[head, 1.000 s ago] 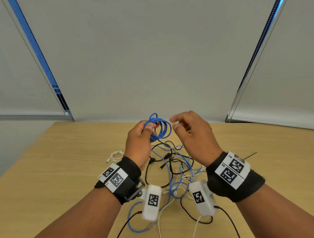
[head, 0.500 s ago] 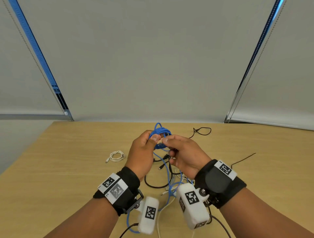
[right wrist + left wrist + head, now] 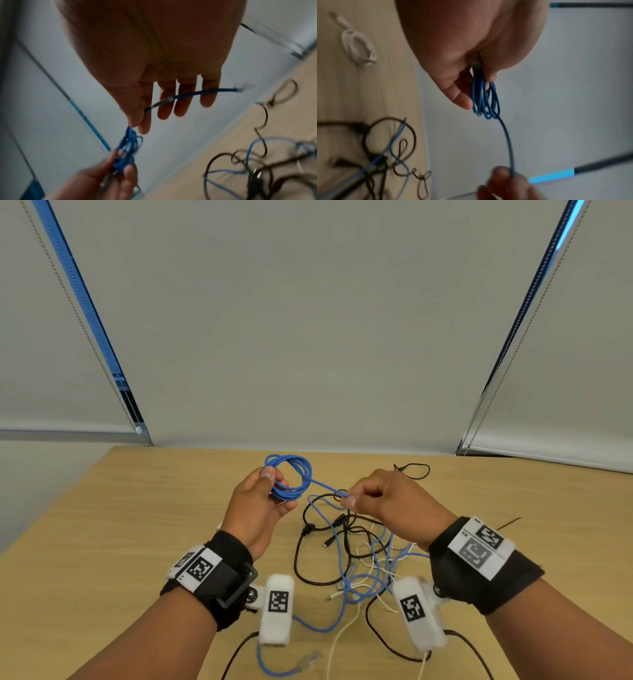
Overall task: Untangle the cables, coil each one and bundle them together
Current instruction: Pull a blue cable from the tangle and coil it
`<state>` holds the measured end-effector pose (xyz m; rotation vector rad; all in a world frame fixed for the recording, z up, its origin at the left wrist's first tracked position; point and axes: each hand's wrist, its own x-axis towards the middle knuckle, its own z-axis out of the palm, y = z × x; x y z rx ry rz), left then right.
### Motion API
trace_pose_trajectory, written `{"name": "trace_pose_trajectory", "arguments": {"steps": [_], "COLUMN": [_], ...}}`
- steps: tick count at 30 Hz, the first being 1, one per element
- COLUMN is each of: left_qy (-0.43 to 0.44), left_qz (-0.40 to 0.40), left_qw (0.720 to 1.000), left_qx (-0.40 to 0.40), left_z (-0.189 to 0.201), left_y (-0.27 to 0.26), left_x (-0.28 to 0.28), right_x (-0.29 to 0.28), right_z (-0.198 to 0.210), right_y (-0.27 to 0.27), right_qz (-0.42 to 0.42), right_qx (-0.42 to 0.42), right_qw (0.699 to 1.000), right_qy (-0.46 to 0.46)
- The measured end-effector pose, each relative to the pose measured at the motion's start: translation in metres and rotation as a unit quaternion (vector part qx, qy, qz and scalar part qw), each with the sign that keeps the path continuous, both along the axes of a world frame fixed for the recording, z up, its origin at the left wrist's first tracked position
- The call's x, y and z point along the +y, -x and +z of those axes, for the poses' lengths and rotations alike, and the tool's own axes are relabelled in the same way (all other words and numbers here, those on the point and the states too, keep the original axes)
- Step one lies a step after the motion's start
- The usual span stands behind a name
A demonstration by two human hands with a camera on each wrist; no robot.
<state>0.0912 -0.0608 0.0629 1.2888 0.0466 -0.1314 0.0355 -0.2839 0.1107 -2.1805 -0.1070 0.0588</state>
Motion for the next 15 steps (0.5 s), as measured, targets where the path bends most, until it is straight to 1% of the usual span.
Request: {"name": "trace_pose_trajectory", "arguments": {"steps": [2,3,6,9,10,11,12,13,14,15], "left_qy": [0.092,0.120,0.155,0.159,0.157,0.151,0.144,0.135,0.126,0.118], "left_qz": [-0.027,-0.039,-0.086,-0.118,-0.123,-0.126,-0.129,-0.133,-0.135,-0.135], "left_qw": [0.994,0.990,0.981,0.976,0.975,0.975,0.975,0.975,0.975,0.976], "left_qx": [0.044,0.057,0.077,0.091,0.098,0.104,0.110,0.117,0.124,0.128], "left_z": [0.005,0.007,0.014,0.017,0.018,0.018,0.017,0.016,0.015,0.012], "left_y": [0.005,0.008,0.017,0.024,0.025,0.026,0.028,0.030,0.032,0.034], "left_x": [-0.003,-0.006,-0.016,-0.024,-0.026,-0.028,-0.030,-0.032,-0.035,-0.038], "right_x": [0.000,0.000,0.005,0.009,0.009,0.009,0.008,0.008,0.008,0.009], "right_z": [-0.003,-0.004,-0.012,-0.018,-0.019,-0.021,-0.022,-0.023,-0.023,-0.022], "right_y": [-0.002,-0.003,-0.003,-0.001,-0.001,-0.001,-0.001,-0.002,-0.002,-0.002], "right_qz": [-0.021,-0.033,-0.044,-0.056,-0.061,-0.070,-0.084,-0.103,-0.121,-0.134], "right_qx": [-0.041,-0.051,-0.083,-0.126,-0.134,-0.141,-0.145,-0.143,-0.132,-0.112], "right_qw": [0.990,0.984,0.966,0.956,0.957,0.963,0.973,0.982,0.983,0.976], "right_qy": [0.130,0.168,0.240,0.261,0.250,0.218,0.158,0.072,-0.029,-0.133]}}
